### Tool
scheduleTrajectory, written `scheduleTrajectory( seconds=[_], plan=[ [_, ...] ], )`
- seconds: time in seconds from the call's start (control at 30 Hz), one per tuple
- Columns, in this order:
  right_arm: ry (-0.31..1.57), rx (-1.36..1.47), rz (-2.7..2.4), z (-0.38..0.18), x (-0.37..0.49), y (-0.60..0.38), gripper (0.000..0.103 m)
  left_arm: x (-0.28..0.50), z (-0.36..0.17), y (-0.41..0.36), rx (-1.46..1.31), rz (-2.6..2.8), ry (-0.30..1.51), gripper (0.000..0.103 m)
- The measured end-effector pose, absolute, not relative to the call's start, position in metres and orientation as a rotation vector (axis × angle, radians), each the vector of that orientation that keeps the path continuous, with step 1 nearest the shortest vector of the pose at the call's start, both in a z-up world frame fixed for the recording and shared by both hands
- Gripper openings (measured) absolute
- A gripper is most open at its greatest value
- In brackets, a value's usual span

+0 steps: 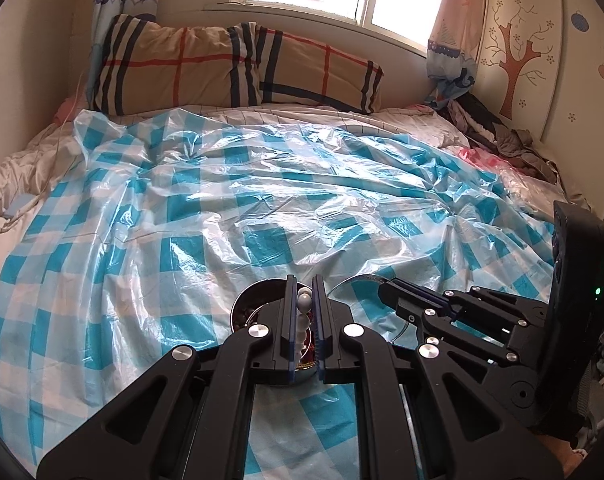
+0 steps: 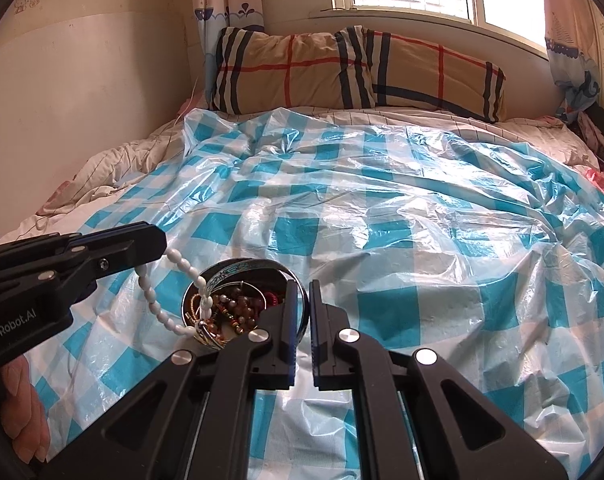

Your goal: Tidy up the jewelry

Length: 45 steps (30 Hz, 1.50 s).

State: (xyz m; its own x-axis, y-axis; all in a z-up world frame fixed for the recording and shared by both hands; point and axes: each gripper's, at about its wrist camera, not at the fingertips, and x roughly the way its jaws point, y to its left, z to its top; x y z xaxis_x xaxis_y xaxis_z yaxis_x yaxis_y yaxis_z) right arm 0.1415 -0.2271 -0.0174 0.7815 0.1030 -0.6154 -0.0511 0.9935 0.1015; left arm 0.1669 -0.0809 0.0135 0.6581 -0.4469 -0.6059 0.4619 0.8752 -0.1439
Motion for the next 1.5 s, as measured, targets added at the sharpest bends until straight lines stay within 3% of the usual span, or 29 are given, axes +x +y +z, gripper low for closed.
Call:
scheduleTrajectory(
  seconds=[0.33,0.47,0.67,0.73,0.77,0.8,0.97,1.1,1.17,1.2,1.5],
  plan=[
    [0.700,0.036,0.107,-0.033,0.168,-0.213,0.006,0.212,-0.017,-0.077,0.001,-0.437,0.775,0.008],
    [0.714,0.015,0.123,-0.040,0.176,-0.204,0.006,0.216,-0.020,-0.061,-0.024,-0.414,0.782,0.020],
    [0.730,-0.017,0.150,-0.044,0.188,-0.190,0.007,0.217,-0.017,-0.042,-0.067,-0.391,0.774,0.024],
    [0.754,-0.023,0.158,-0.048,0.193,-0.186,0.025,0.213,-0.016,-0.040,-0.069,-0.390,0.771,0.027],
    [0.741,-0.020,0.146,-0.047,0.191,-0.186,0.054,0.210,-0.015,-0.039,-0.066,-0.388,0.771,0.029],
    [0.723,-0.014,0.139,-0.045,0.186,-0.188,0.059,0.206,-0.015,-0.038,-0.060,-0.385,0.771,0.031],
    [0.712,0.027,0.100,-0.030,0.158,-0.203,0.061,0.179,-0.011,-0.032,-0.023,-0.343,0.760,0.053],
    [0.732,0.052,0.052,-0.022,0.121,-0.214,0.086,0.145,-0.008,-0.027,0.022,-0.297,0.756,0.070],
    [0.745,0.065,0.033,-0.019,0.101,-0.218,0.091,0.125,-0.008,-0.026,0.064,-0.263,0.744,0.084],
    [0.754,0.075,0.027,-0.019,0.090,-0.219,0.096,0.116,-0.009,-0.026,0.086,-0.244,0.743,0.086],
    [0.770,0.145,-0.036,-0.022,0.012,-0.221,0.096,0.046,-0.014,-0.010,0.117,-0.188,0.784,0.095]
  ],
)
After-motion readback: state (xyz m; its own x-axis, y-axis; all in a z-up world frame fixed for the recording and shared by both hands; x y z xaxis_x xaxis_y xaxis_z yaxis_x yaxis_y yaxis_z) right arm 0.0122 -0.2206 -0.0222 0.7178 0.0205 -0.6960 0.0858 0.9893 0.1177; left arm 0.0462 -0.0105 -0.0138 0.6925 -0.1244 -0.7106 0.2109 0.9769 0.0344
